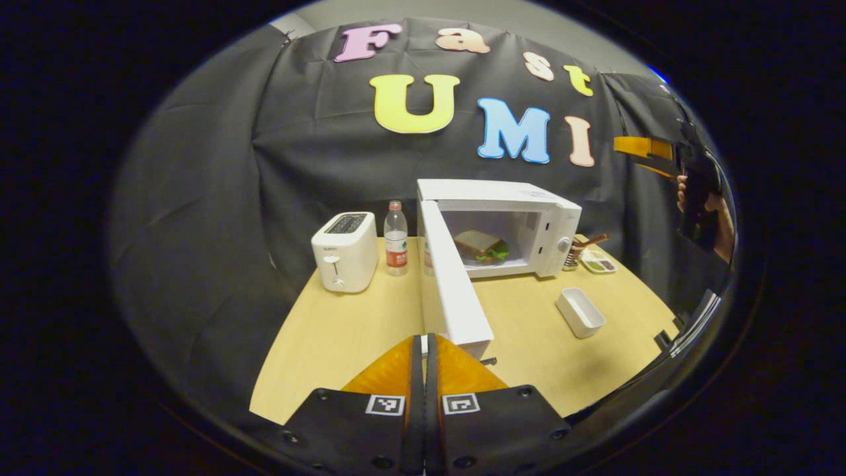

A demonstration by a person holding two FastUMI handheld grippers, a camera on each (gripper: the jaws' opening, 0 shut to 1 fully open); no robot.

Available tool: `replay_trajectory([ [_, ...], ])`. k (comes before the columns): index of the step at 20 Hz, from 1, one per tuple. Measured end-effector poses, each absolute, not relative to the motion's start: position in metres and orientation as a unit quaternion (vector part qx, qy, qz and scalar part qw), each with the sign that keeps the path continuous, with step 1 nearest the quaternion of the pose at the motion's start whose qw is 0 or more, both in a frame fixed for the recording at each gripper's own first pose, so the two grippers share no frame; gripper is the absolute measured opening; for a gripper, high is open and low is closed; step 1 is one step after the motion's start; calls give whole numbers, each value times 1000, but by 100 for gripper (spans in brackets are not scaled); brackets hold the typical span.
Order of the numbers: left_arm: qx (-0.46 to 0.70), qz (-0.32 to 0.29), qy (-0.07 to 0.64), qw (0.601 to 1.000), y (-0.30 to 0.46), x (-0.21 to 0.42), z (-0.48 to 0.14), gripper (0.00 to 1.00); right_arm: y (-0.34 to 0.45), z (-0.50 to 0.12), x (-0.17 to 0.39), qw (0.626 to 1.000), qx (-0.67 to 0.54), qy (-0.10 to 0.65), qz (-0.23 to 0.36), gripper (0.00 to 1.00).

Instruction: Open the microwave oven with the left hand, put the food in, and close the microwave oven.

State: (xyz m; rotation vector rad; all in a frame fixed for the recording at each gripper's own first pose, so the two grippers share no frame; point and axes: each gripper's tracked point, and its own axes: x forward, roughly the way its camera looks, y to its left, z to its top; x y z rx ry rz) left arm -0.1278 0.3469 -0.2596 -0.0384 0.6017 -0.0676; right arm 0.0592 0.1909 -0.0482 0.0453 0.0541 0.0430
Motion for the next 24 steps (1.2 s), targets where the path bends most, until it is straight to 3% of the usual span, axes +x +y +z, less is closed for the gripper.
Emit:
replay_trajectory([
  [10, -10, -134, 302, 944, 241, -98, -264, 7, 141, -56, 67, 999, 18, 36, 3, 98],
  [24, -13, -208, 286, 935, 143, -38, -267, 7, 82, -68, 71, 998, 16, 42, -32, 98],
])
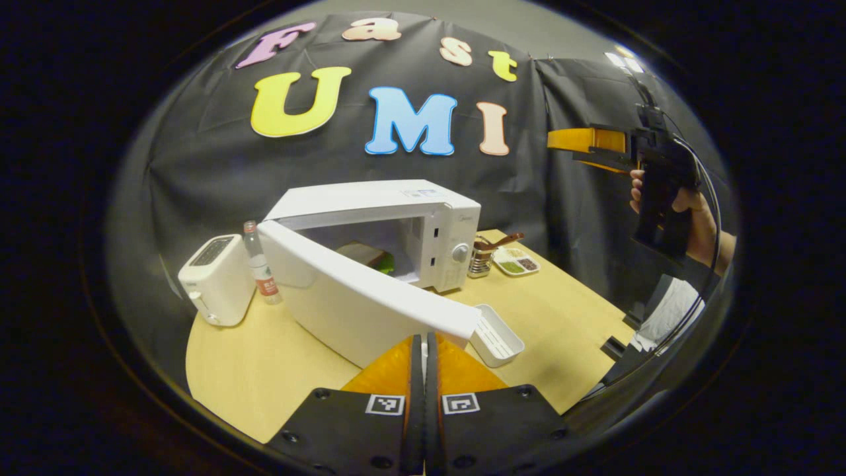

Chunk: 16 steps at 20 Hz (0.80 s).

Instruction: Open the microwave oven with the left hand, put the food in, and close the microwave oven.

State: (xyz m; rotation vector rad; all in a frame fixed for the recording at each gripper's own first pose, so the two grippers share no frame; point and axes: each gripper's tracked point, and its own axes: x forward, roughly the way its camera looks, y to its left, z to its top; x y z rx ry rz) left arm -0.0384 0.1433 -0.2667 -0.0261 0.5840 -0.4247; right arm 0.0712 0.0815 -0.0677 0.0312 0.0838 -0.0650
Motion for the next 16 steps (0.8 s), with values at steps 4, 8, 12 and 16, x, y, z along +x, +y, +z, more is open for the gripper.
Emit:
replay_trajectory([
  [4, -19, -217, 277, 936, 119, -17, -269, 7, 66, -72, 71, 997, 27, 49, -48, 99],
  [8, -25, -223, 272, 936, 99, 7, -273, 7, 51, -69, 70, 995, 47, 51, -66, 98],
  [12, -28, -234, 263, 936, 77, 35, -274, 7, 40, -70, 69, 995, 37, 50, -73, 98],
  [16, -52, -233, 261, 935, 60, 64, -277, 7, 27, -71, 63, 994, 38, 52, -85, 98],
])
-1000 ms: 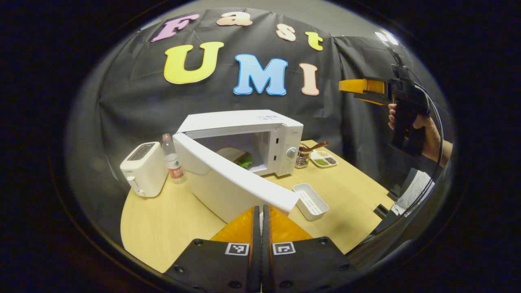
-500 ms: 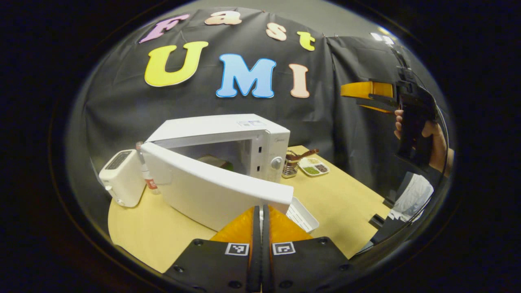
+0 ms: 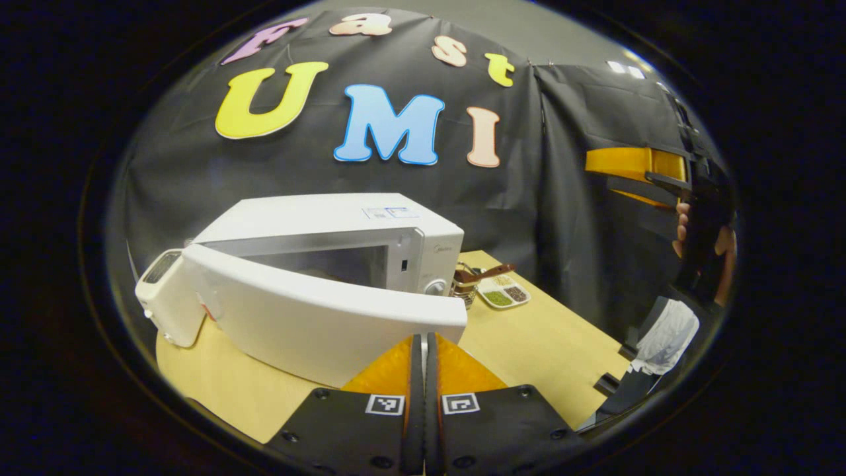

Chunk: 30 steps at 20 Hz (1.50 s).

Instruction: Open the microwave oven with the left hand, put the food in, and close the microwave oven.

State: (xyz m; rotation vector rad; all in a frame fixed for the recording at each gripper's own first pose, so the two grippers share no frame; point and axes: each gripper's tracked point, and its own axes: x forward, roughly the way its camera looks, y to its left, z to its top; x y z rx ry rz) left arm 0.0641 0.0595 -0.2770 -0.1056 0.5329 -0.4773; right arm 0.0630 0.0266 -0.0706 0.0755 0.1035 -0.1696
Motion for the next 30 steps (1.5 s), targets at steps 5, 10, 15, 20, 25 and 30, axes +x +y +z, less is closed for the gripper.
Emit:
replay_trajectory([
  [5, -44, -231, 260, 936, 40, 92, -278, 7, 3, -76, 62, 993, 38, 55, -100, 98],
  [10, -51, -213, 267, 938, 28, 118, -284, 7, -15, -79, 63, 992, 38, 60, -108, 98],
  [15, -52, -201, 278, 938, 22, 144, -286, 7, -30, -74, 66, 991, 42, 52, -113, 99],
  [20, -51, -189, 283, 939, 16, 164, -287, 7, -53, -76, 60, 990, 44, 54, -127, 98],
  [25, -58, -173, 287, 940, 13, 184, -289, 7, -68, -75, 60, 989, 45, 55, -128, 98],
  [30, -55, -152, 289, 944, 11, 205, -294, 7, -78, -76, 67, 990, 46, 55, -120, 98],
])
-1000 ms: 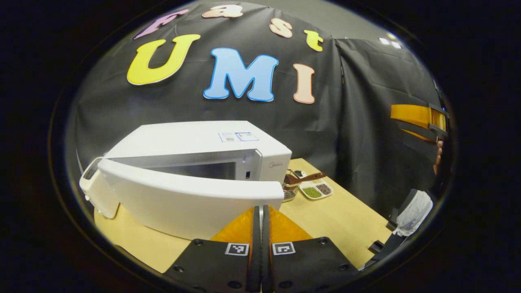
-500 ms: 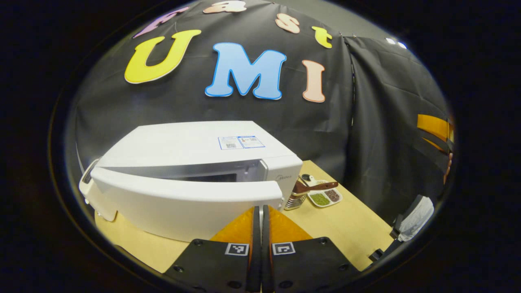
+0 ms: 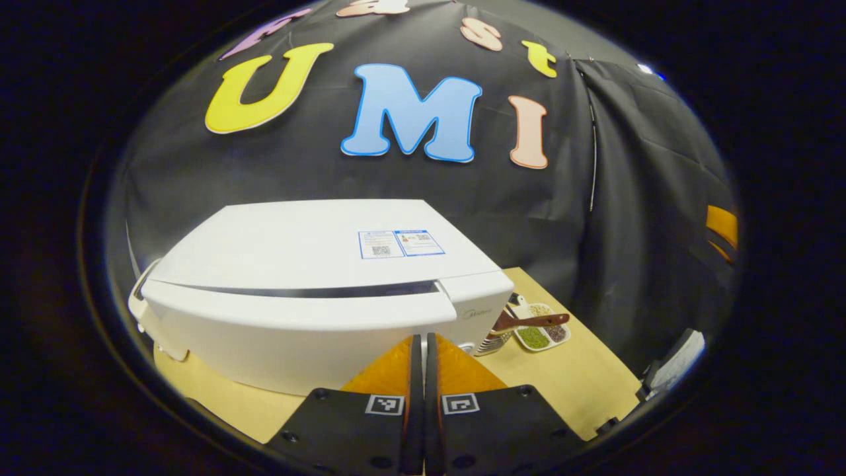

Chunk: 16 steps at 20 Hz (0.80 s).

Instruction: Open the microwave oven with the left hand, put the food in, and close the microwave oven.

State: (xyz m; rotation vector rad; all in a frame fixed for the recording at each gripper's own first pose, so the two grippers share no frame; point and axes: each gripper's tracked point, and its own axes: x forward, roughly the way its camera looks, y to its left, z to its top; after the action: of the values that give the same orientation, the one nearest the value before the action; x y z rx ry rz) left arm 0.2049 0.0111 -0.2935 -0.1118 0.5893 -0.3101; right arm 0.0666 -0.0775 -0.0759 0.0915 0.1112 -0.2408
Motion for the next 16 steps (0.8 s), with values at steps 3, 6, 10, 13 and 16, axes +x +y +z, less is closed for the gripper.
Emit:
replay_trajectory([
  [3, -53, -134, 290, 946, 13, 209, -294, 6, -80, -78, 68, 991, 47, 58, -115, 99],
  [6, -37, -126, 286, 949, 12, 211, -294, 7, -80, -83, 70, 991, 47, 65, -106, 98],
  [10, -38, -115, 286, 951, 13, 213, -295, 7, -82, -84, 71, 992, 49, 65, -98, 98],
  [13, -31, -112, 284, 952, 13, 213, -294, 7, -84, -86, 69, 992, 50, 67, -96, 99],
  [16, -22, -112, 280, 953, 12, 213, -294, 7, -86, -89, 65, 992, 50, 71, -94, 98],
])
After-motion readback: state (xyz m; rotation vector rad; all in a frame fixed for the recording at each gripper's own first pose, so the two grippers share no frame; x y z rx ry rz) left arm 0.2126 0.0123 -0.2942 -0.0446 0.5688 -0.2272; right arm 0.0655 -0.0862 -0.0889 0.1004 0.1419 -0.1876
